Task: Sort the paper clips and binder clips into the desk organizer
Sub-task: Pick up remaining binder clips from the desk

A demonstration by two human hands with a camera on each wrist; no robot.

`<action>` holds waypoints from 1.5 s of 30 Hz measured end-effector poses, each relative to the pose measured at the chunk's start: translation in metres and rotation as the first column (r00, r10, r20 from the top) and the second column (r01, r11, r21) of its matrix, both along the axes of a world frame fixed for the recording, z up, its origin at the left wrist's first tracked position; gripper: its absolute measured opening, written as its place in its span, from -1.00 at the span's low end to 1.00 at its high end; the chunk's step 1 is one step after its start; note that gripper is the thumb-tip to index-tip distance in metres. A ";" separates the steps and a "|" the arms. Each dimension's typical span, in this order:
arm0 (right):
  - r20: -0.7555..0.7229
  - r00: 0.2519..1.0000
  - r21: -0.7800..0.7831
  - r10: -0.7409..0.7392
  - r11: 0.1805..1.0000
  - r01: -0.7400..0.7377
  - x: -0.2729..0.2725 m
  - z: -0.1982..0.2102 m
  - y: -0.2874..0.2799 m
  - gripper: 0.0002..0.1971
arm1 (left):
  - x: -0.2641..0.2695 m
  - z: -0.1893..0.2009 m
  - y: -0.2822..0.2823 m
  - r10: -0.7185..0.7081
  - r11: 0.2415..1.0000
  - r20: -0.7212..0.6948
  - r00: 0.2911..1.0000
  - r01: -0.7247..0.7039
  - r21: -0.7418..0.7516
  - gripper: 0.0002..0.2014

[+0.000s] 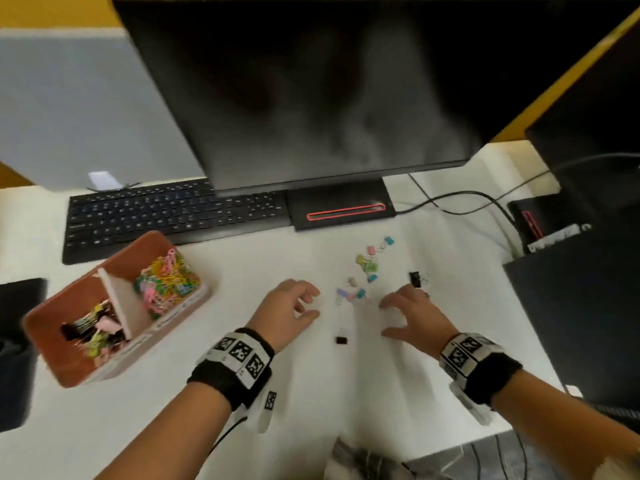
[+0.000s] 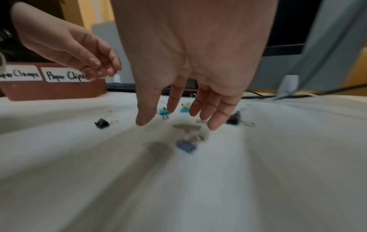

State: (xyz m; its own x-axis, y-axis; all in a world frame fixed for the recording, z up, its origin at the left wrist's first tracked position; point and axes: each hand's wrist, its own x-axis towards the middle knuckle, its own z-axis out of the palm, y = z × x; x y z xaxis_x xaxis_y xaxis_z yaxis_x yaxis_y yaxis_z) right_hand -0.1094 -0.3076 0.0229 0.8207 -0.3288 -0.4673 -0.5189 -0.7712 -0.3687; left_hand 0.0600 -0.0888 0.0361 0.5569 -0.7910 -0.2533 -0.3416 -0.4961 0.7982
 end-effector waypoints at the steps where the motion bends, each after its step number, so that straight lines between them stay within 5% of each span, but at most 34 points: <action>1: -0.046 0.999 0.001 -0.008 1.000 0.008 -0.014 -0.005 -0.010 -0.50 | -0.010 -0.006 -0.014 -0.069 0.997 -0.023 0.997 0.070 0.016 -0.74; 9: 0.096 0.995 0.125 -0.029 0.992 0.017 -0.047 -0.029 -0.039 -0.84 | -0.053 -0.055 -0.057 -0.343 0.904 -0.032 0.939 0.339 0.260 -0.79; 12: 0.094 0.995 0.149 0.020 0.988 -0.034 -0.040 -0.033 -0.048 -0.85 | -0.050 -0.056 -0.056 -0.318 0.909 -0.006 0.948 0.307 0.284 -0.94; 19: 0.108 0.991 0.245 0.076 0.964 -0.100 -0.024 -0.032 -0.058 -0.88 | -0.048 -0.056 -0.040 -0.111 0.962 -0.013 0.994 0.111 0.250 -0.80; 23: 0.158 0.987 0.230 0.011 0.972 -0.047 -0.010 -0.030 -0.067 -0.61 | -0.043 -0.049 -0.037 -0.045 0.965 0.032 0.998 0.035 0.261 -0.65; 25: 0.144 0.990 0.202 0.007 0.979 -0.036 -0.003 -0.029 -0.071 -0.59 | -0.039 -0.047 -0.043 -0.004 0.975 0.095 0.995 -0.018 0.222 -0.76; 29: 0.113 0.994 0.166 0.010 0.986 -0.028 0.009 -0.032 -0.071 -0.77 | -0.026 -0.041 -0.066 0.059 0.978 0.139 0.988 -0.085 0.189 -0.79; 34: 0.165 0.986 0.195 0.002 0.980 -0.035 0.016 -0.037 -0.067 -0.90 | -0.016 -0.042 -0.087 0.059 0.956 0.055 0.997 -0.073 0.284 -0.46; 45: 0.177 0.977 0.263 0.118 0.951 -0.163 0.040 -0.033 -0.055 -0.67 | -0.011 -0.052 -0.093 -0.001 0.943 0.167 0.986 -0.055 0.329 -0.82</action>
State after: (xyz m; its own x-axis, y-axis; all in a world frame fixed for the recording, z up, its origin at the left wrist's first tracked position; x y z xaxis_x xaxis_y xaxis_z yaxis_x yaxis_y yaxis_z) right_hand -0.0693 -0.3626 -0.0099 0.9196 -0.0821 -0.3841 -0.3307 -0.6897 -0.6442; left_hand 0.0493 -0.1821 -0.0157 0.6326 -0.6616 -0.4026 -0.4355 -0.7337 0.5215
